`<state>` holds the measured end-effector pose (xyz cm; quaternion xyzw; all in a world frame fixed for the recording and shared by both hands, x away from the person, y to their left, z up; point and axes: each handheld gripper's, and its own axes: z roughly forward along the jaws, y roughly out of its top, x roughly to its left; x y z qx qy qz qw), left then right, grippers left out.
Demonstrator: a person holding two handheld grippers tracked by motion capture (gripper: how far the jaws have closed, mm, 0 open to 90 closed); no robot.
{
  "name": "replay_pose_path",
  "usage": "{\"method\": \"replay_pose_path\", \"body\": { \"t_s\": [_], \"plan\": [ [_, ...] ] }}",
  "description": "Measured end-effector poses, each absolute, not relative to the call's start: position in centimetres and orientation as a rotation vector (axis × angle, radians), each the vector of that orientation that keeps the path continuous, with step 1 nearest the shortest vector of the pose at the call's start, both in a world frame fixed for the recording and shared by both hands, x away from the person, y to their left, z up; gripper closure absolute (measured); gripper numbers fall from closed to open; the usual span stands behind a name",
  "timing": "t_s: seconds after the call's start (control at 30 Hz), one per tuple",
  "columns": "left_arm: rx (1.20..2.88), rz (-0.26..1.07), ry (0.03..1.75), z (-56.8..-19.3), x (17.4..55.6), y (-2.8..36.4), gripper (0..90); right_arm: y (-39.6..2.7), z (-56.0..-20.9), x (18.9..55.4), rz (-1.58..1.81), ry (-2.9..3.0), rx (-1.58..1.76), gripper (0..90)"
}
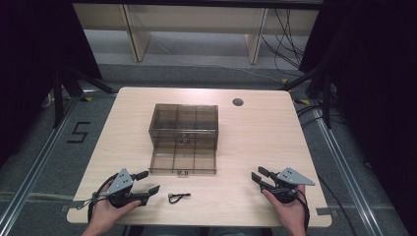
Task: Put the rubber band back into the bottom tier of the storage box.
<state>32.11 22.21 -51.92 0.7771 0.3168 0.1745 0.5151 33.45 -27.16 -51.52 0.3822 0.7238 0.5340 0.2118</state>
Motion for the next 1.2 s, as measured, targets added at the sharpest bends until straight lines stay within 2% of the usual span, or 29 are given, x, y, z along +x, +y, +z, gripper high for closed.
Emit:
{"method": "replay_pose_path", "body": {
  "t_s": [0.13,0.23,0.43,0.47,0.67,0.7,0.97,1.2],
  "plan": [
    [1.948,0.356,0.737,-50.8,32.4,21.9,34.5,-27.2,-51.5,33.5,1.497,2.017,1.07,58.9],
    [2.075,0.311,0.739,-49.4,32.7,21.6,36.3,-27.2,-51.4,33.5,1.484,2.025,1.071,58.6],
    [2.241,0.277,0.693,-47.6,33.1,20.5,39.4,-27.1,-51.4,33.4,1.494,2.053,1.106,58.3],
    [2.306,0.252,0.666,-47.1,33.3,20.0,39.9,-27.1,-51.4,33.4,1.498,2.054,1.108,58.2],
    [2.379,0.201,0.585,-46.3,33.5,18.6,44.2,-27.1,-51.5,33.5,1.514,2.054,1.105,57.9],
    [2.454,0.184,0.529,-45.9,33.7,18.2,44.0,-27.1,-51.5,33.5,1.515,2.054,1.105,57.8],
    [2.517,0.101,0.49,-46.0,33.9,16.3,45.9,-27.0,-51.5,33.4,1.506,2.055,1.109,57.1],
    [2.544,0.082,0.488,-46.5,34.2,14.9,47.9,-27.1,-51.4,33.5,1.495,2.065,1.098,56.7]
  ]
}}
